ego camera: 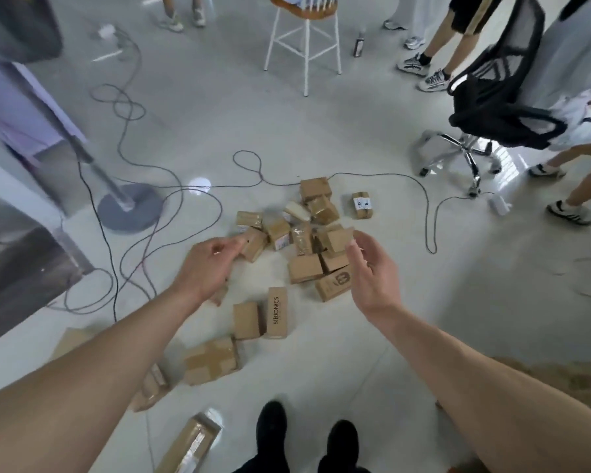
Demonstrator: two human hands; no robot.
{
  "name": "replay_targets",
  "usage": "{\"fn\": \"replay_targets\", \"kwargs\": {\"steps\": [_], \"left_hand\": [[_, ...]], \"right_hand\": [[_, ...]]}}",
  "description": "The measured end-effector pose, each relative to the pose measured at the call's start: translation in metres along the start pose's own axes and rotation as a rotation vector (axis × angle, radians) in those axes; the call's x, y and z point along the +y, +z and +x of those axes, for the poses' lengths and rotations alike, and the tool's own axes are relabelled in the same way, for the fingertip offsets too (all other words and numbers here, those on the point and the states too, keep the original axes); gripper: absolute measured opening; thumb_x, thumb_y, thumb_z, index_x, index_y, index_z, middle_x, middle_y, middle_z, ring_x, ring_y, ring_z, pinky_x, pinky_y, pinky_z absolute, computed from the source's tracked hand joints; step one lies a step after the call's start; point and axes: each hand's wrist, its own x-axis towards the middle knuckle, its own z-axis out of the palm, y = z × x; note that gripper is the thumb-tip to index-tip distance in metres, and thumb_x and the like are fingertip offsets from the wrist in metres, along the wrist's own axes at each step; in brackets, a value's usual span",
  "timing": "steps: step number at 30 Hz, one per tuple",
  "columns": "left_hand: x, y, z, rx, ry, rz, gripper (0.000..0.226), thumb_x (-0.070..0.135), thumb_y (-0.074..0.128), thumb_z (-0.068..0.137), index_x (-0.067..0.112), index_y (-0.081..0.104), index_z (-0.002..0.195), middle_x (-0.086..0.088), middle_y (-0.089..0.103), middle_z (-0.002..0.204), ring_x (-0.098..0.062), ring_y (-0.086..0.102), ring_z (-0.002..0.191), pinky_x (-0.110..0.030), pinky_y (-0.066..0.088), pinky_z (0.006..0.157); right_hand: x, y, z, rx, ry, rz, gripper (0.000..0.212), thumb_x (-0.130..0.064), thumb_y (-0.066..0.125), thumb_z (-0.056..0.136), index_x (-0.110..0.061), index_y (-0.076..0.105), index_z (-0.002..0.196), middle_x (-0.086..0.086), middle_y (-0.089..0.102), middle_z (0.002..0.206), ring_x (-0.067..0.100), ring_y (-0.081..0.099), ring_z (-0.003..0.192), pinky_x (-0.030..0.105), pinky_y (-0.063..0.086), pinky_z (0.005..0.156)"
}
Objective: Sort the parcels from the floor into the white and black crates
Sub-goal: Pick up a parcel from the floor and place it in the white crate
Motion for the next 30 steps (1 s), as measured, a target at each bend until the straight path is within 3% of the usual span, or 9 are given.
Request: {"fn": "replay_targets", "kwargs": {"steps": [2, 6, 8, 11, 16, 19, 25, 28, 30], "left_hand": [[-0.014, -0.026, 0.003, 0.059, -0.026, -0.016, 0.025, 0.044, 0.056, 0.100, 0.021, 0.066, 0.104, 0.013, 0.064, 0.091, 0.001, 0.057, 0.079, -0.017, 0.042, 0.062], [-0.040, -0.063, 0.006, 0.148, -0.100, -0.039, 0.028, 0.046, 0.055, 0.100, 0.020, 0.065, 0.102, 0.015, 0.061, 0.087, -0.009, 0.056, 0.081, -0.028, 0.040, 0.072], [-0.049, -0.075, 0.008, 0.179, -0.129, -0.061, 0.028, 0.046, 0.055, 0.100, 0.021, 0.066, 0.102, 0.012, 0.064, 0.092, -0.012, 0.057, 0.091, -0.026, 0.038, 0.078], [-0.062, -0.090, 0.014, 0.248, -0.189, -0.084, 0.037, 0.049, 0.057, 0.097, 0.017, 0.070, 0.110, 0.004, 0.065, 0.109, -0.017, 0.058, 0.107, -0.029, 0.037, 0.092], [-0.068, -0.110, 0.028, 0.364, -0.311, -0.127, 0.039, 0.052, 0.056, 0.097, 0.019, 0.069, 0.112, -0.002, 0.067, 0.108, -0.027, 0.061, 0.108, -0.034, 0.041, 0.091], [-0.067, -0.120, 0.035, 0.406, -0.365, -0.162, 0.036, 0.051, 0.054, 0.099, 0.019, 0.067, 0.108, 0.000, 0.065, 0.096, -0.028, 0.060, 0.099, -0.035, 0.042, 0.085], [-0.083, -0.135, 0.026, 0.513, -0.441, -0.237, 0.031, 0.052, 0.050, 0.100, 0.022, 0.051, 0.093, -0.003, 0.045, 0.083, -0.016, 0.038, 0.066, -0.025, 0.027, 0.059], [-0.103, -0.150, 0.016, 0.536, -0.462, -0.323, 0.062, 0.072, 0.054, 0.082, 0.010, 0.059, 0.087, -0.001, 0.052, 0.084, -0.020, 0.054, 0.079, -0.035, 0.036, 0.069], [-0.122, -0.162, 0.005, 0.586, -0.499, -0.376, 0.068, 0.079, 0.054, 0.075, 0.015, 0.067, 0.094, 0.007, 0.064, 0.097, -0.018, 0.066, 0.099, -0.039, 0.044, 0.082]], "right_hand": [[-0.017, 0.026, 0.004, -0.043, -0.029, -0.029, 0.051, -0.064, 0.044, 0.087, -0.022, 0.065, 0.107, 0.010, 0.068, 0.101, 0.028, 0.061, 0.097, 0.045, 0.051, 0.091], [-0.040, 0.069, 0.019, -0.138, -0.084, -0.064, 0.021, -0.055, 0.046, 0.091, -0.042, 0.057, 0.080, -0.011, 0.054, 0.072, 0.017, 0.051, 0.075, 0.037, 0.041, 0.072], [-0.047, 0.088, 0.031, -0.188, -0.119, -0.095, 0.040, -0.061, 0.039, 0.087, -0.034, 0.067, 0.099, -0.014, 0.058, 0.080, 0.014, 0.053, 0.081, 0.038, 0.044, 0.076], [-0.056, 0.115, 0.050, -0.259, -0.157, -0.125, 0.072, -0.070, 0.036, 0.084, -0.026, 0.062, 0.134, -0.007, 0.066, 0.116, 0.017, 0.058, 0.108, 0.039, 0.046, 0.095], [-0.071, 0.150, 0.084, -0.392, -0.170, -0.124, 0.046, -0.058, 0.046, 0.098, -0.027, 0.062, 0.128, -0.007, 0.058, 0.114, 0.012, 0.052, 0.109, 0.036, 0.041, 0.097], [-0.080, 0.165, 0.104, -0.460, -0.156, -0.152, 0.048, -0.044, 0.050, 0.103, -0.017, 0.056, 0.143, -0.002, 0.062, 0.125, 0.017, 0.053, 0.123, 0.031, 0.038, 0.101], [-0.094, 0.205, 0.121, -0.570, -0.234, -0.263, 0.066, -0.062, 0.047, 0.094, -0.024, 0.052, 0.148, 0.000, 0.061, 0.143, 0.019, 0.053, 0.133, 0.044, 0.039, 0.116], [-0.097, 0.226, 0.116, -0.627, -0.279, -0.262, 0.063, -0.058, 0.049, 0.098, -0.021, 0.051, 0.149, 0.000, 0.059, 0.145, 0.018, 0.052, 0.135, 0.044, 0.038, 0.117], [-0.098, 0.245, 0.108, -0.666, -0.302, -0.298, 0.056, -0.051, 0.050, 0.103, -0.020, 0.050, 0.150, -0.001, 0.056, 0.148, 0.018, 0.051, 0.136, 0.041, 0.037, 0.117]]}}
